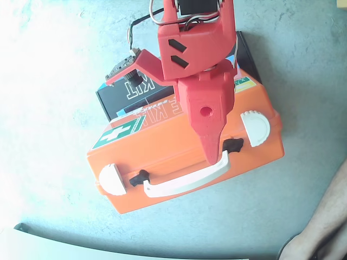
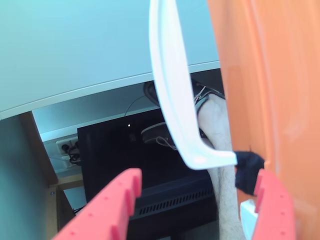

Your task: Grab the white handle of the orange box

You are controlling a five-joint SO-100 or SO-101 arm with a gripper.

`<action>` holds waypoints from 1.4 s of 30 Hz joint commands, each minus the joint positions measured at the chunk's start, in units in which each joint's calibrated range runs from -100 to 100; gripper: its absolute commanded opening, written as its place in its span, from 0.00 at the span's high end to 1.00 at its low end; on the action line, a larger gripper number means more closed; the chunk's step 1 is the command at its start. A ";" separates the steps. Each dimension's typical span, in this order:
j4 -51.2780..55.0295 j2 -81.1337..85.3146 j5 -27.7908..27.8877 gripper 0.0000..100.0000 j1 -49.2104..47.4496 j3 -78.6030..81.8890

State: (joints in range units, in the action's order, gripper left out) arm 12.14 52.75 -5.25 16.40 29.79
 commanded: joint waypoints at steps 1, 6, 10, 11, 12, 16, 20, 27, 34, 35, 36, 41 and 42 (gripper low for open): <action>-1.14 -6.40 -0.05 0.73 -0.09 -2.81; -1.23 -12.22 0.11 0.73 -0.86 -8.04; -3.51 -16.44 0.00 0.73 -1.79 -10.25; -3.93 -17.37 -0.05 0.73 -2.10 -10.70; -4.27 -18.38 -0.05 0.73 -2.72 -11.23; -4.69 -23.10 -0.05 0.73 -5.98 -15.30; -4.86 -28.42 0.11 0.73 -7.68 -20.27; -6.13 -35.84 0.00 0.73 -6.83 -27.89; -6.30 -37.44 -0.05 0.73 -3.19 -29.13; -6.30 -37.61 -0.05 0.73 -2.64 -29.75; -6.30 -37.86 -0.05 0.73 -2.02 -30.55; -13.07 -44.19 -0.05 0.82 2.08 -36.93; -16.88 -45.29 -0.15 0.90 2.55 -37.55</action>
State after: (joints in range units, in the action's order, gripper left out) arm 2.38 12.43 -5.36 17.00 -6.39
